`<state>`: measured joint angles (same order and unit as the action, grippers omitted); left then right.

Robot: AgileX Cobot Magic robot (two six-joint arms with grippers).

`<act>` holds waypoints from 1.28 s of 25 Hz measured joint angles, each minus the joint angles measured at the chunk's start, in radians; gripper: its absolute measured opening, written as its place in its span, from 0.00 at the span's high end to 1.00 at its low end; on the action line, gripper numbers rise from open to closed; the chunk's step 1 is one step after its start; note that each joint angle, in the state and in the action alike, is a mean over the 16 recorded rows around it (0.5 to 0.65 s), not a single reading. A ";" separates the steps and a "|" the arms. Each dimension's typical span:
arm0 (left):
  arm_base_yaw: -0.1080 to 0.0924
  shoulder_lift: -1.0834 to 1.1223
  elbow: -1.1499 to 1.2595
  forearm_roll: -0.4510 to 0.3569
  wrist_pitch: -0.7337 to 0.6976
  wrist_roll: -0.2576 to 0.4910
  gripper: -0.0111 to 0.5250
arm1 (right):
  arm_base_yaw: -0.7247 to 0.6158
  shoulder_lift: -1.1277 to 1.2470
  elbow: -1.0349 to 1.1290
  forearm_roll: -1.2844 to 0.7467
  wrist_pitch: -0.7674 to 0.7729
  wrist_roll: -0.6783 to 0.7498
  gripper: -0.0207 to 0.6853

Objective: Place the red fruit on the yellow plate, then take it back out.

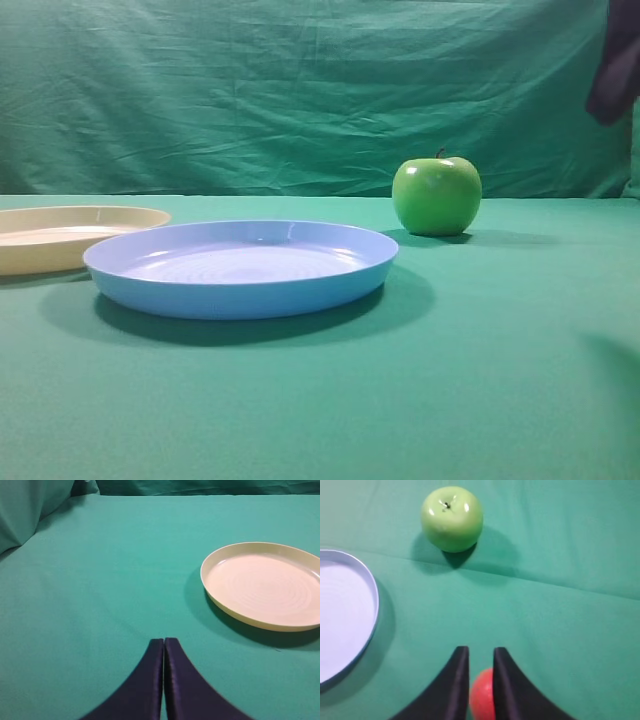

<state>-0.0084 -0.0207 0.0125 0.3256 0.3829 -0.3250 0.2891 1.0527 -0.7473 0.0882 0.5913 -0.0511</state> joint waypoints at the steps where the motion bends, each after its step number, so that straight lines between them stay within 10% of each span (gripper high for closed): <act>1: 0.000 0.000 0.000 0.000 0.000 0.000 0.98 | 0.000 -0.028 -0.009 0.001 0.022 0.003 0.71; 9: 0.000 0.000 0.000 0.000 0.000 0.000 0.98 | 0.000 -0.265 -0.029 0.006 0.152 0.026 0.96; 32: 0.000 0.000 0.000 0.000 0.000 0.000 0.98 | -0.040 -0.787 -0.030 -0.080 0.550 0.039 0.97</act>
<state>-0.0084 -0.0207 0.0125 0.3256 0.3829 -0.3250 0.2492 0.2658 -0.7772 0.0085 1.1416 -0.0124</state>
